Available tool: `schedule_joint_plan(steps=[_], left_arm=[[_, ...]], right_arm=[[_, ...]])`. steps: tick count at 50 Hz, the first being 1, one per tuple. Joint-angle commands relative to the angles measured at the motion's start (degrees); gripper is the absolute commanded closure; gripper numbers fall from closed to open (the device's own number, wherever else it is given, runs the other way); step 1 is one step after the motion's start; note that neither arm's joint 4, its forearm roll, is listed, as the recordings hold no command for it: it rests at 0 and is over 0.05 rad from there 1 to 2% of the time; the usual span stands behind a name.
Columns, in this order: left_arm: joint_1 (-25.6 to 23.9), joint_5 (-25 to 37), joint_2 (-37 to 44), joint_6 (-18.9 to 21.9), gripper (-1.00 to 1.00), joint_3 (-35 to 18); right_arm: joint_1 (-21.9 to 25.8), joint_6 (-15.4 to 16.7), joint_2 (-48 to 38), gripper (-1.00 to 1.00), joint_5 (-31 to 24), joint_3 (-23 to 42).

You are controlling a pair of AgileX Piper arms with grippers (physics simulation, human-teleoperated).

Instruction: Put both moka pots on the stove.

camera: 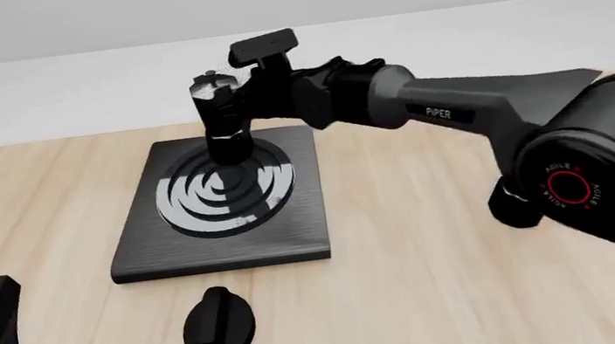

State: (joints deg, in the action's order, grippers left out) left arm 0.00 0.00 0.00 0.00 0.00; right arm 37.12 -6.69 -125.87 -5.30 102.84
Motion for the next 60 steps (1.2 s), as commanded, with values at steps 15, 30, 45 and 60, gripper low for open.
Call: schedule_joint_plan(steps=[15, 30, 45, 60], left_arm=[[0.00, 0.00, 0.00, 0.00, -1.00, 0.00], [0.00, 0.00, 0.00, 0.00, -1.00, 0.00], [0.00, 0.00, 0.00, 0.00, -1.00, 0.00], [0.00, 0.00, 0.00, 0.00, -1.00, 0.00]], right_arm=[[0.43, -2.43, 18.88, -1.00, 8.09, -24.29], [-2.88, -3.04, 42.33, -1.00, 10.00, -44.17], [-13.89, 2.87, 69.01, -1.00, 0.86, -54.01], [-22.79, 2.37, 80.41, -1.00, -6.31, -58.46]])
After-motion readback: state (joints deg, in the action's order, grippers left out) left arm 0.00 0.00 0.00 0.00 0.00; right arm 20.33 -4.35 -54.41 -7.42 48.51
